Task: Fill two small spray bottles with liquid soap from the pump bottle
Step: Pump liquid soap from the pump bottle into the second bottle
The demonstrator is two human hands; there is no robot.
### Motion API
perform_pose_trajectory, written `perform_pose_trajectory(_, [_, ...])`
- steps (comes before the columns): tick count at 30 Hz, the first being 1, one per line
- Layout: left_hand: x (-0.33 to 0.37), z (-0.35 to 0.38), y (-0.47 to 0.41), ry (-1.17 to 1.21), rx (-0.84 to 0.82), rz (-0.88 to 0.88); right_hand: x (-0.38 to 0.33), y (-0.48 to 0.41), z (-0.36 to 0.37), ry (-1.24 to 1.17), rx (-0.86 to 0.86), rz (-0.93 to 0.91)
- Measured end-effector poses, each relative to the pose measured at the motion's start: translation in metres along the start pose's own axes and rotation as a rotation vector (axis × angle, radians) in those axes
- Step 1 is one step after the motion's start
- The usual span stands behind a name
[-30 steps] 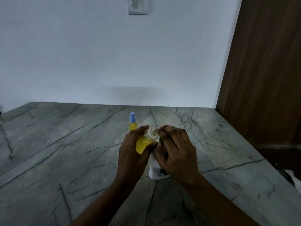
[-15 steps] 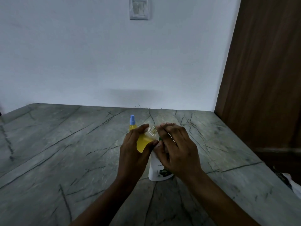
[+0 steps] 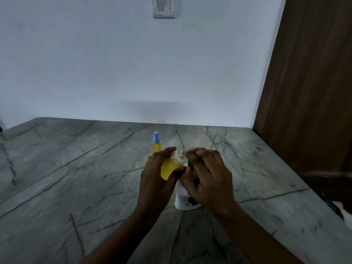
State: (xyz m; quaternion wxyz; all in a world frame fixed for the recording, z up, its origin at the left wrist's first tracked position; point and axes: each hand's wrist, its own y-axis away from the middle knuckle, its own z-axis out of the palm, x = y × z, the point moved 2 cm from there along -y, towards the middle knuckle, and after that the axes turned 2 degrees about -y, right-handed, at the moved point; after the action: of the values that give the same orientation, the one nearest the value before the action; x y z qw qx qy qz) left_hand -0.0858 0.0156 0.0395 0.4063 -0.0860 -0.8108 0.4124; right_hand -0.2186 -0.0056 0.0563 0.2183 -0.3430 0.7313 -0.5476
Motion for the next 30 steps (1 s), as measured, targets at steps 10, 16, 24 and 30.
perform_pose_trajectory(10, [0.002, 0.000, -0.003, 0.007, 0.013, 0.019, 0.002, -0.005, -0.004, 0.008, -0.014, -0.027])
perform_pose_trajectory(16, [0.004, 0.000, -0.006, 0.018, 0.021, 0.018, 0.003, -0.009, -0.007, 0.000, -0.015, -0.043])
perform_pose_trajectory(24, [0.005, 0.000, -0.005, 0.015, 0.022, 0.024, 0.002, -0.009, -0.005, -0.003, -0.028, -0.013])
perform_pose_trajectory(30, [0.003, 0.001, -0.003, 0.002, 0.015, 0.032, 0.001, -0.003, -0.001, -0.024, -0.004, 0.010])
